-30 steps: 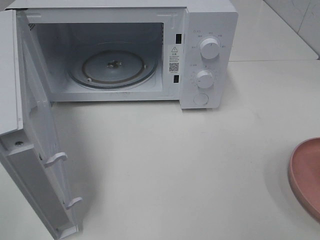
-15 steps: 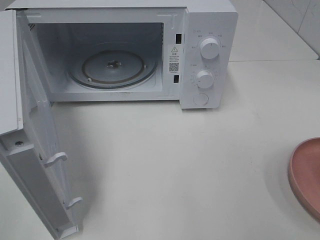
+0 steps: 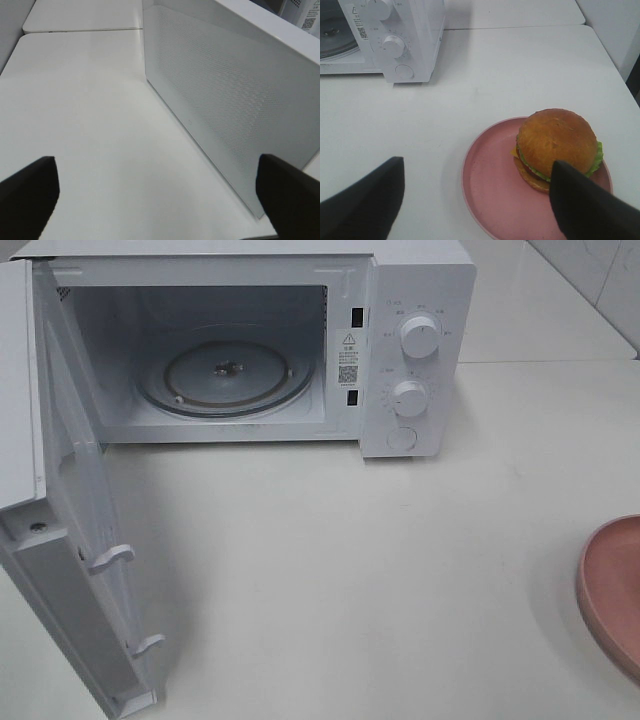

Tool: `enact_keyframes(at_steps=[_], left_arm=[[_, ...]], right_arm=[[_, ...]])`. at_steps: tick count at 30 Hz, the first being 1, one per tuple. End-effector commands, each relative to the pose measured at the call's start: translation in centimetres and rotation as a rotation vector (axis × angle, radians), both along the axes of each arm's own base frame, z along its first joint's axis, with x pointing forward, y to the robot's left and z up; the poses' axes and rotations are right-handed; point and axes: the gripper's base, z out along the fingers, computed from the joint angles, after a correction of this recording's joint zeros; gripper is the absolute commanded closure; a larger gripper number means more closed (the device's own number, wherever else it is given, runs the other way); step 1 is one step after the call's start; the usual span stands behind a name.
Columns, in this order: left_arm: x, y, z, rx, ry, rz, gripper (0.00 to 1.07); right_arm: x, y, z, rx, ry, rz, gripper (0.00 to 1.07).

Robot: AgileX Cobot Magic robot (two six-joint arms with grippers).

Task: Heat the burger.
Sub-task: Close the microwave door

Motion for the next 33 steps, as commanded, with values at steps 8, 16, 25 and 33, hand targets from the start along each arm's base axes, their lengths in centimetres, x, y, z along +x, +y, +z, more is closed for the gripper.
enact_keyframes(at_steps=[8,16,25,33], left_arm=[[-0.09,-0.04,-0.11,-0.002,-0.001,-0.002,0.07],[-0.09,-0.04,-0.11,-0.002,-0.001,-0.002,0.07],[-0.09,-0.04,-0.11,-0.002,-0.001,-0.002,0.07],[-0.08,-0.05,-0.1,-0.009,-0.002,0.0,0.07]], right_arm=[[-0.35,-0.02,0.02,-0.002,-0.033,-0.003,0.31],[-0.35,-0.02,0.02,-0.002,-0.033,-0.003,0.31],[-0.35,-0.02,0.02,-0.002,-0.033,-0.003,0.31],[-0.35,-0.02,0.02,-0.002,-0.033,-0.003,0.31]])
